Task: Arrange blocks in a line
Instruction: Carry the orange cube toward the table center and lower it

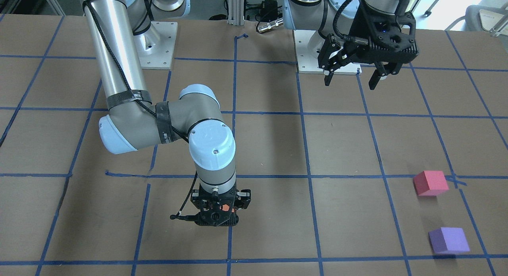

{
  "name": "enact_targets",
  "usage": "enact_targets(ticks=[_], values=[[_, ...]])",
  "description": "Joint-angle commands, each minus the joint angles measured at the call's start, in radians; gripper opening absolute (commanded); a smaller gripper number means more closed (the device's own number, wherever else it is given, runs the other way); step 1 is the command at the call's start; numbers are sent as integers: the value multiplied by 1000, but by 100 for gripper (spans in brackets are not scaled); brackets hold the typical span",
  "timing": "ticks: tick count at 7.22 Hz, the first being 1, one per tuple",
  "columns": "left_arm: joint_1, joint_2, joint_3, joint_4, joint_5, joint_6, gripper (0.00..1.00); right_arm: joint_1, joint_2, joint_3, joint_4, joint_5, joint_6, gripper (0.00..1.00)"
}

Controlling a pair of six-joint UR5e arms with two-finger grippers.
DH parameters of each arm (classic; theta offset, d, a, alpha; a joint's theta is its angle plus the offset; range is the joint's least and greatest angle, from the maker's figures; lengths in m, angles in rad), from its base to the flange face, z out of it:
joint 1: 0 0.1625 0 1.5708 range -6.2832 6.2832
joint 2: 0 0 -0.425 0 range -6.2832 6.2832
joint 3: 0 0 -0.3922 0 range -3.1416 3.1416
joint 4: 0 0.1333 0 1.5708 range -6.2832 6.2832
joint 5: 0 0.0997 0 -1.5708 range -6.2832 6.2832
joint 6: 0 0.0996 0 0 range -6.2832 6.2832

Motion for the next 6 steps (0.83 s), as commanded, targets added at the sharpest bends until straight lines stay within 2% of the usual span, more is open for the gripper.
enact_targets(ticks=[1, 3, 4, 5, 6], values=[[3, -1, 1, 0, 7, 0, 100, 52, 30, 0, -8, 5, 64, 0], [5, -1, 3, 2, 2, 0, 100, 71, 44, 9, -8, 5, 80, 0], [3, 1, 9, 2, 7, 0, 100, 75, 58, 9, -11, 5, 109, 4], [3, 1, 3, 2, 7, 2, 100, 75, 60, 9, -16, 5, 106, 41], [3, 1, 3, 2, 8, 3, 100, 75, 60, 9, -29, 5, 111, 60]])
